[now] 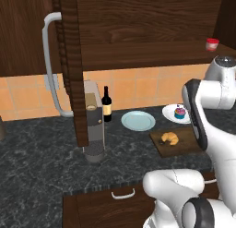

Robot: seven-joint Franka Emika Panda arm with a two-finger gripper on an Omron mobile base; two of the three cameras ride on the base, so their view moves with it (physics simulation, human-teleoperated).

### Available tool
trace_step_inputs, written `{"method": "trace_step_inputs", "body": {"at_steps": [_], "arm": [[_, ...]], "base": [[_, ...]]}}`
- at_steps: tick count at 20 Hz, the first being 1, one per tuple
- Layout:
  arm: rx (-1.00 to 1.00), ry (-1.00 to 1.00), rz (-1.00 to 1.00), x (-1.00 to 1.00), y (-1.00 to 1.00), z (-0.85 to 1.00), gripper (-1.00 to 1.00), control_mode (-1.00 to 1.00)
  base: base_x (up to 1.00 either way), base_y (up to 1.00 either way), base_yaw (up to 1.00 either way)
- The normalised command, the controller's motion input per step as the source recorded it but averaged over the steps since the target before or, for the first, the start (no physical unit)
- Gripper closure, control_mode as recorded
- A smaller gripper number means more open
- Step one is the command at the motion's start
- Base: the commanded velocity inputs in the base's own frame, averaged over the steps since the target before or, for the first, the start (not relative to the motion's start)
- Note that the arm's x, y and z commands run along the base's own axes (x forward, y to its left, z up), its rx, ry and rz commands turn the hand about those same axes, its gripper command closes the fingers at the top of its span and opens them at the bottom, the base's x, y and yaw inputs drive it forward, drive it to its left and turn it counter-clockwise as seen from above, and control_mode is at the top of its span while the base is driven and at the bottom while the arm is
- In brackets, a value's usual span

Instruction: From the different types of pastries on the counter, select a croissant and place it on the cutting board. Then retrieve a jar of jam from the cabinet and place it alongside the croissant on the cutting board.

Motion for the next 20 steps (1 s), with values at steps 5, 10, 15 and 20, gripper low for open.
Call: {"method": "trace_step_inputs", "body": {"at_steps": [5,10,15,20], "arm": [[-0.04,-0.21,-0.16,-0.41,0.00,0.95,-1.00,-1.00],[-0.12,-0.30,-0.20,-0.38,0.00,1.00,-1.00,-1.00],[-0.14,-0.37,-0.17,-0.40,0.00,1.00,-1.00,-1.00],[-0.02,-0.12,-0.01,0.06,0.01,0.44,-1.00,-1.00]], "base": [[0.00,0.00,0.00],[0.00,0.00,0.00],[0.00,0.00,0.00],[0.00,0.00,0.00]]}}
